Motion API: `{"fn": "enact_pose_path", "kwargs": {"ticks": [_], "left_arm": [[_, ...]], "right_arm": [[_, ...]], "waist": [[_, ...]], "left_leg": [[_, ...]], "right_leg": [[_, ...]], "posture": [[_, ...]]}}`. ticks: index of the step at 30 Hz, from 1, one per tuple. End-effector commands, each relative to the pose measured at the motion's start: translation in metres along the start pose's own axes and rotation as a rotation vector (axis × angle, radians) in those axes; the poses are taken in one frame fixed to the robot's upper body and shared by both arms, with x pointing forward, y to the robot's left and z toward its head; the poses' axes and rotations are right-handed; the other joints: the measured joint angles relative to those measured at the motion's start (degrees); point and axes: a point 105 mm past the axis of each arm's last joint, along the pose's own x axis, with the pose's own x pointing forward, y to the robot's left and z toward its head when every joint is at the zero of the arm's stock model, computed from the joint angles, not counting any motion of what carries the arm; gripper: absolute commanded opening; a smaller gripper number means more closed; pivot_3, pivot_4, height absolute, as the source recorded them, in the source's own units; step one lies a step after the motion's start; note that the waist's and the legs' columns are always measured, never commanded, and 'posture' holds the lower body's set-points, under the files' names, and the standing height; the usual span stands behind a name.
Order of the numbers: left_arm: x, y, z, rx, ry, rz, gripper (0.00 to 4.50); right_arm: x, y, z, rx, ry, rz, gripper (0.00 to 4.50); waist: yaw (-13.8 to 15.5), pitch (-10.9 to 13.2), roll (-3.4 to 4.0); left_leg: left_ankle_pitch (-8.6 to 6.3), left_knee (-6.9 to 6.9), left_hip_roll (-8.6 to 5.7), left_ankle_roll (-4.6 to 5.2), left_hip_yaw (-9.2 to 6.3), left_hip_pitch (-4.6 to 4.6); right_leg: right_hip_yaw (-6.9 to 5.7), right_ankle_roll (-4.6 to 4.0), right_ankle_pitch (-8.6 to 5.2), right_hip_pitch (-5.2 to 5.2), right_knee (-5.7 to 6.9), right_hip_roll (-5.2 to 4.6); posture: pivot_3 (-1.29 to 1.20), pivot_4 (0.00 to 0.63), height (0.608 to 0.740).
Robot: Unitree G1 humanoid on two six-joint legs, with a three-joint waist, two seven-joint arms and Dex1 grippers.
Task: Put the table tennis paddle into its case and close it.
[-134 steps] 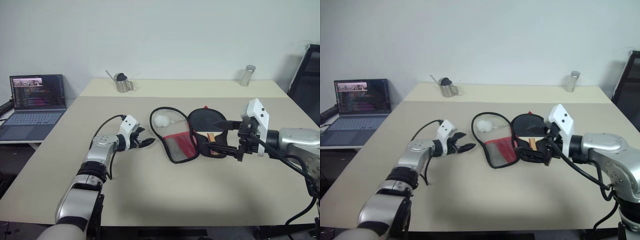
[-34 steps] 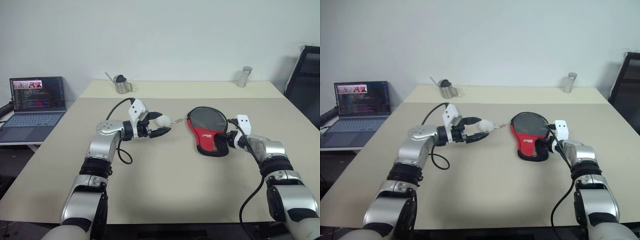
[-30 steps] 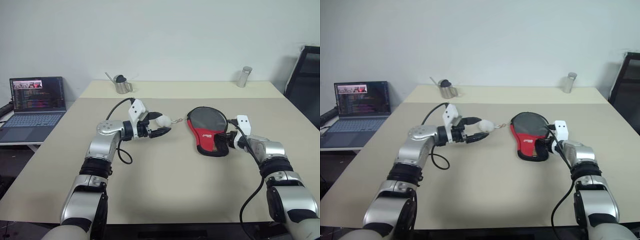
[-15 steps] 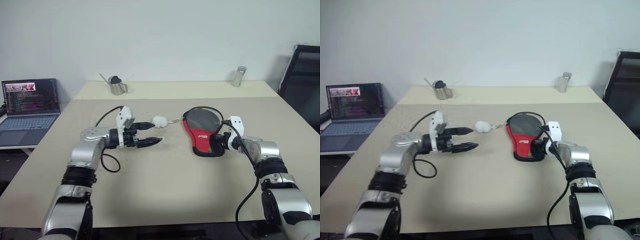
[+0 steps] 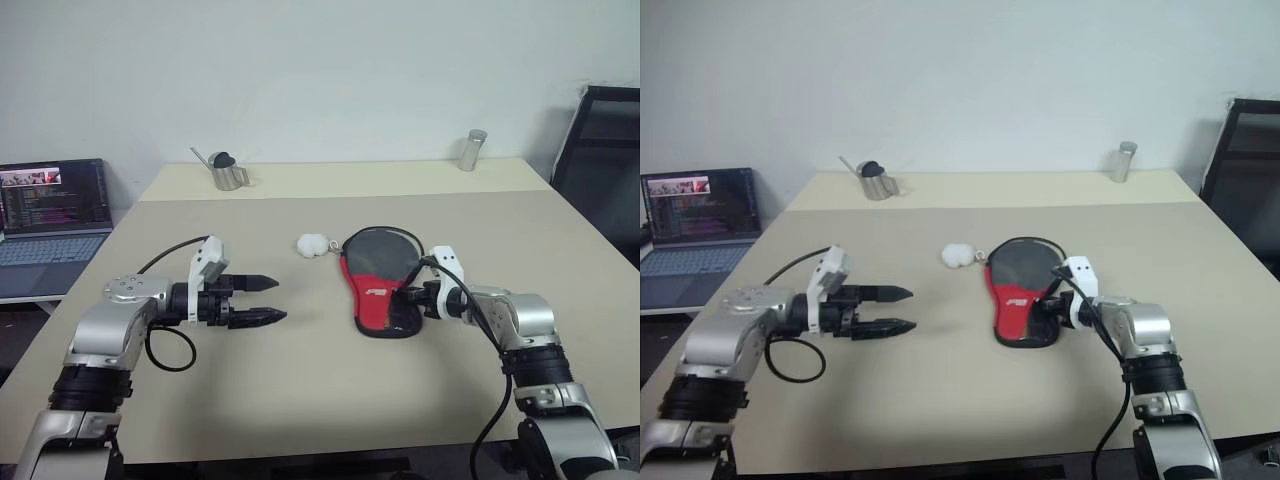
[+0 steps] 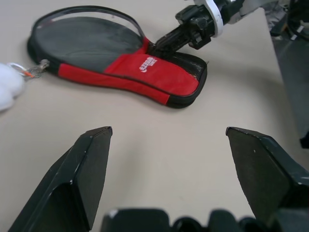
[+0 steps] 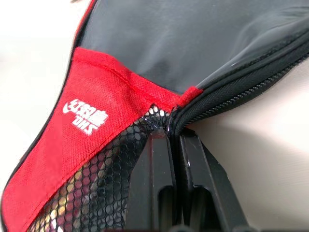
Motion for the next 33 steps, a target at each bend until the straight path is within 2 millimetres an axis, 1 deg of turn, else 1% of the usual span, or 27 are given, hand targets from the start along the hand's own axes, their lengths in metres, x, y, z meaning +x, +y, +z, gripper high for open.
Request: {"fn": "enact_pose_path", "kwargs": {"ticks": [1, 6, 10, 12, 17, 19, 24, 33], "left_arm": [[-0.004, -0.013, 0.014, 0.044, -0.027, -0.031, 4.13], [-0.003, -0.035, 0.008, 0.034, -0.003, -0.089, 4.13], [-0.004, -0.042, 0.006, 0.016, -0.002, -0.094, 4.13], [-0.005, -0.045, 0.005, 0.007, 0.003, -0.102, 4.13], [-0.004, -0.048, 0.004, -0.004, 0.009, -0.114, 4.13], [-0.003, -0.050, 0.004, -0.007, 0.014, -0.129, 4.13], [-0.003, -0.050, 0.004, -0.003, 0.026, -0.151, 4.13], [0.001, -0.045, 0.004, 0.014, 0.043, -0.186, 4.13]], "right_arm": [[0.000, 0.041, -0.006, -0.023, 0.016, 0.135, 0.04], [-0.012, 0.057, -0.023, -0.008, 0.041, 0.149, 0.04], [-0.024, 0.066, -0.040, 0.012, 0.069, 0.146, 0.04], [-0.032, 0.067, -0.049, 0.029, 0.078, 0.125, 0.04], [-0.046, 0.067, -0.058, 0.093, 0.069, 0.066, 0.04], [-0.051, 0.070, -0.066, 0.132, 0.070, 0.047, 0.04], [-0.058, 0.074, -0.078, 0.176, 0.058, 0.017, 0.04], [-0.069, 0.076, -0.093, 0.229, 0.035, -0.024, 0.04]], "waist": [[0.01, 0.00, 0.00], [0.10, 0.00, 0.00], [0.65, 0.00, 0.00], [0.83, 0.00, 0.00], [0.94, 0.00, 0.00], [0.96, 0.00, 0.00], [0.97, 0.00, 0.00], [1.06, -0.01, -0.02]], "left_leg": [[0.00, 0.00, 0.00, 0.00, 0.00, 0.00], [-0.01, -0.01, 0.00, -0.01, -0.01, -0.02], [-0.01, 0.00, 0.00, -0.01, -0.02, -0.02], [-0.01, -0.01, 0.00, -0.01, -0.02, -0.02], [-0.01, 0.00, 0.00, -0.02, -0.03, -0.02], [-0.01, -0.01, -0.01, -0.02, -0.04, -0.02], [-0.02, -0.03, -0.01, -0.03, -0.04, -0.03], [-0.02, -0.04, -0.02, -0.03, -0.05, -0.03]], "right_leg": [[0.00, 0.00, 0.00, 0.00, 0.00, 0.00], [0.01, 0.00, -0.01, -0.01, -0.03, 0.00], [0.00, -0.01, -0.01, -0.01, -0.04, -0.01], [0.00, -0.01, -0.02, -0.01, -0.05, -0.01], [0.00, -0.01, -0.03, 0.00, -0.07, -0.01], [-0.01, -0.01, -0.03, 0.00, -0.07, -0.01], [-0.02, -0.01, -0.04, 0.01, -0.12, 0.00], [-0.04, 0.01, -0.05, 0.03, -0.18, 0.00]], "posture": [[0.00, 0.150, 0.740], [0.00, 0.150, 0.740], [0.00, 0.150, 0.740], [0.00, 0.150, 0.740], [0.00, 0.150, 0.740], [0.00, 0.150, 0.740], [0.00, 0.150, 0.740], [0.00, 0.150, 0.740]]}}
